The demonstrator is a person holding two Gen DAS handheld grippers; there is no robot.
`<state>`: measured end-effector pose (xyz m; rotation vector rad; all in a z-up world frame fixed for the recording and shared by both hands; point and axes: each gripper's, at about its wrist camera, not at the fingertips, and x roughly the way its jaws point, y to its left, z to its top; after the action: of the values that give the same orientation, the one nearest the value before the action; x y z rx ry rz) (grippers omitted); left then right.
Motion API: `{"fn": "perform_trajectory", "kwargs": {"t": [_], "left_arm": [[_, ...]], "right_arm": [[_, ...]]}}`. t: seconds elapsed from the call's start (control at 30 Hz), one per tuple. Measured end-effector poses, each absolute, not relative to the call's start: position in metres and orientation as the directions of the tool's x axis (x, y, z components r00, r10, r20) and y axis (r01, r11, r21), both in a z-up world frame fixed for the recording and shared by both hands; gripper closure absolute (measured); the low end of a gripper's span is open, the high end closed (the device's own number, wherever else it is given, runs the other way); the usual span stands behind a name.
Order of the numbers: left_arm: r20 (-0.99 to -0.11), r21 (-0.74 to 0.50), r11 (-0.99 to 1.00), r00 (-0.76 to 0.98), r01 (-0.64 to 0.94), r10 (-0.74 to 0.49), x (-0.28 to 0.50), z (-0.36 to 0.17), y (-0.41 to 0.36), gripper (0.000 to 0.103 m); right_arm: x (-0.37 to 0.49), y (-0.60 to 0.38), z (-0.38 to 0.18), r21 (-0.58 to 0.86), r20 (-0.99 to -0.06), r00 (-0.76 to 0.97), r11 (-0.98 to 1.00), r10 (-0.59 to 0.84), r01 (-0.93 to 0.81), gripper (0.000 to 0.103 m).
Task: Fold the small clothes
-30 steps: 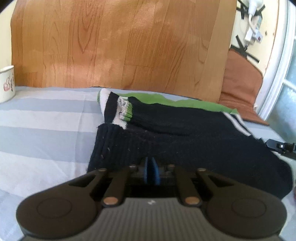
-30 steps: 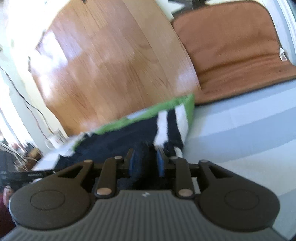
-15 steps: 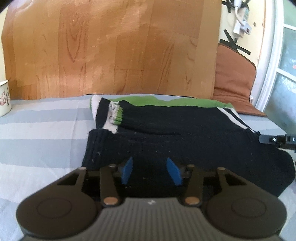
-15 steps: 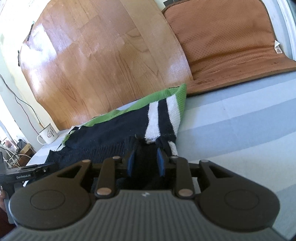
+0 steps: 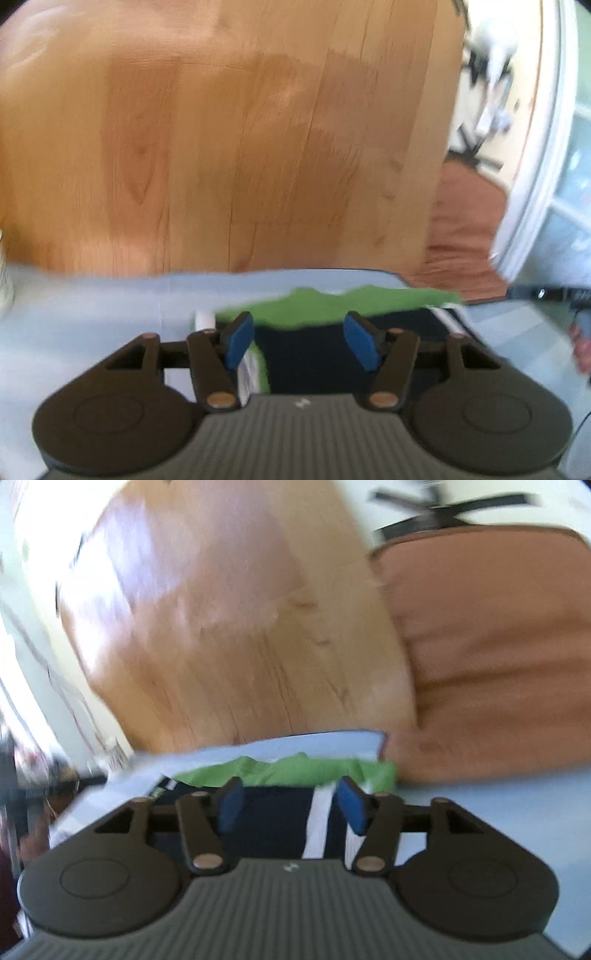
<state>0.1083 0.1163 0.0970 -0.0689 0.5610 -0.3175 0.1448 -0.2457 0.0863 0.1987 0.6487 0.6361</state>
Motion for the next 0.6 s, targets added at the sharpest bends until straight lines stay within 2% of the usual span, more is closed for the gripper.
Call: {"fn": "perform_trajectory", "kwargs": {"t": [0.03,0.13,0.2,0.23,0.3,0.33,0.37,0.4,0.43,0.47,0.5,0.6], "left_arm": [[-0.543,-0.114,0.955,0.787,0.275,-0.292,0.131,0.095,0.108,0.039],[-0.645,-0.036,0.963,0.73,0.266,-0.226,0.198,0.075,0.082,0.037],[-0.7,-0.017,0.96,0.682,0.28,-0.211,0.233,0.057,0.069,0.027],[-0.723,-0.017,0.959,0.659,0.282,-0.207,0.246,0.049,0.065,0.015],[-0.761,-0.039,0.954,0.61,0.296,-0.22,0.265,0.034,0.061,0.014],[-0.776,-0.047,0.952,0.589,0.302,-0.225,0.271,0.028,0.06,0.025],[-0.785,-0.057,0.948,0.573,0.313,-0.236,0.274,0.024,0.059,0.043],[-0.775,-0.084,0.942,0.572,0.326,-0.267,0.273,0.024,0.061,0.053],[-0.771,-0.104,0.936,0.568,0.336,-0.289,0.272,0.025,0.062,0.084],[-0.769,-0.121,0.933,0.562,0.34,-0.305,0.27,0.028,0.062,0.093],[-0.766,-0.113,0.935,0.57,0.336,-0.297,0.267,0.03,0.061,0.093],[-0.73,-0.074,0.939,0.623,0.335,-0.28,0.25,0.041,0.059,0.093]], "right_arm": [[0.166,-0.231,0.085,0.33,-0.539,0.592,0.797,0.599,-0.505,0.041],[0.226,-0.191,0.066,0.303,-0.664,0.501,0.812,0.555,-0.498,0.039],[0.255,-0.171,0.05,0.288,-0.711,0.457,0.815,0.534,-0.503,0.038],[0.268,-0.163,0.043,0.288,-0.726,0.437,0.812,0.531,-0.507,0.037],[0.289,-0.153,0.027,0.313,-0.753,0.375,0.796,0.54,-0.518,0.029],[0.298,-0.149,0.02,0.327,-0.766,0.343,0.789,0.543,-0.52,0.029],[0.304,-0.146,0.012,0.339,-0.776,0.315,0.783,0.546,-0.522,0.029],[0.307,-0.145,0.006,0.355,-0.778,0.288,0.77,0.558,-0.53,0.03],[0.305,-0.144,0.005,0.354,-0.765,0.289,0.751,0.575,-0.557,0.036],[0.302,-0.142,0.004,0.365,-0.759,0.262,0.722,0.596,-0.587,0.074],[0.299,-0.14,0.004,0.367,-0.759,0.253,0.715,0.6,-0.595,0.092],[0.278,-0.141,0.022,0.336,-0.728,0.309,0.711,0.613,-0.618,0.093]]}}
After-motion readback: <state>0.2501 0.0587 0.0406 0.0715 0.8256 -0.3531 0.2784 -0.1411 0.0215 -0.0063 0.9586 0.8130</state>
